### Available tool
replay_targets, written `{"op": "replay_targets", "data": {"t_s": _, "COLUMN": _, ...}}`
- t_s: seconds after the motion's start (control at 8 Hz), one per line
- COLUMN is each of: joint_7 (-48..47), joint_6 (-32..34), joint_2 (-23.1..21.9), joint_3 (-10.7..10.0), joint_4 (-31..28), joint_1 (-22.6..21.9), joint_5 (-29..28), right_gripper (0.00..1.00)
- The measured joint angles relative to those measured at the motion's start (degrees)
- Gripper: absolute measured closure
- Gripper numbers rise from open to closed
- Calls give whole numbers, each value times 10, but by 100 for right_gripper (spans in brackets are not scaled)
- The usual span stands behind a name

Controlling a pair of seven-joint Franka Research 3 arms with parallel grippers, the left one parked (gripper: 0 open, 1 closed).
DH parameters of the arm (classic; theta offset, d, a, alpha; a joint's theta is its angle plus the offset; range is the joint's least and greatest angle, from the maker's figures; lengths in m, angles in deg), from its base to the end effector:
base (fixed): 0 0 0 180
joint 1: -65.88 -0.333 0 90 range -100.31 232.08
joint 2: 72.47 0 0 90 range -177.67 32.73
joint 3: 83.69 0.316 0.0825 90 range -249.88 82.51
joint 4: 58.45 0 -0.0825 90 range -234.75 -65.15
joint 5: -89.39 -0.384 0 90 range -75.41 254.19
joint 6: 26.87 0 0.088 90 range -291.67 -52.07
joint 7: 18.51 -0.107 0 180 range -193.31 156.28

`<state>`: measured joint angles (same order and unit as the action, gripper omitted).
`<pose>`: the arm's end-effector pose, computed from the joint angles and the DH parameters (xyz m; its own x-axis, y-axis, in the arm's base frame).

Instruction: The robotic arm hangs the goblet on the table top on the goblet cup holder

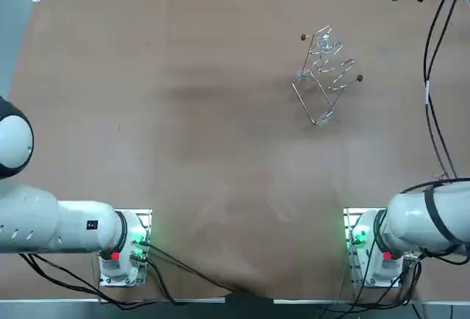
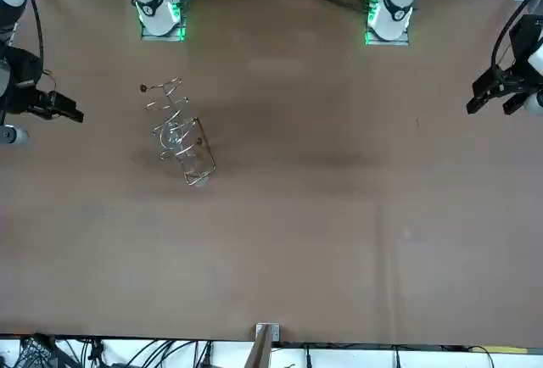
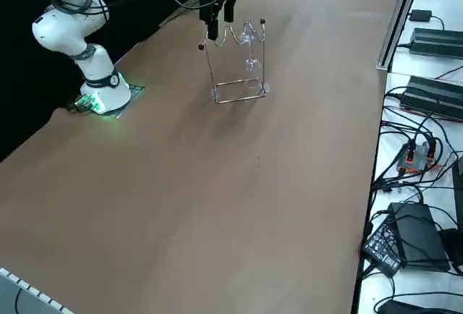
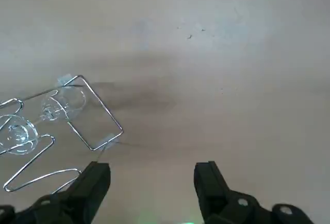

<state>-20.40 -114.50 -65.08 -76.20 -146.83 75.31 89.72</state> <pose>0.5840 -0.0249 0.5615 0.9879 -0.0654 -0.1408 -0.0670 -0.9977 -0.0064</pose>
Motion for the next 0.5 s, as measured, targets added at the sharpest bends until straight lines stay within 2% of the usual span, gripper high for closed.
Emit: {"op": "replay_targets", "data": {"t_s": 0.5, "joint_7": 15, "joint_6": 2, "joint_2": 0, "joint_3": 0, "joint_4": 0, "joint_1": 0, "joint_5": 12, "right_gripper": 0}}
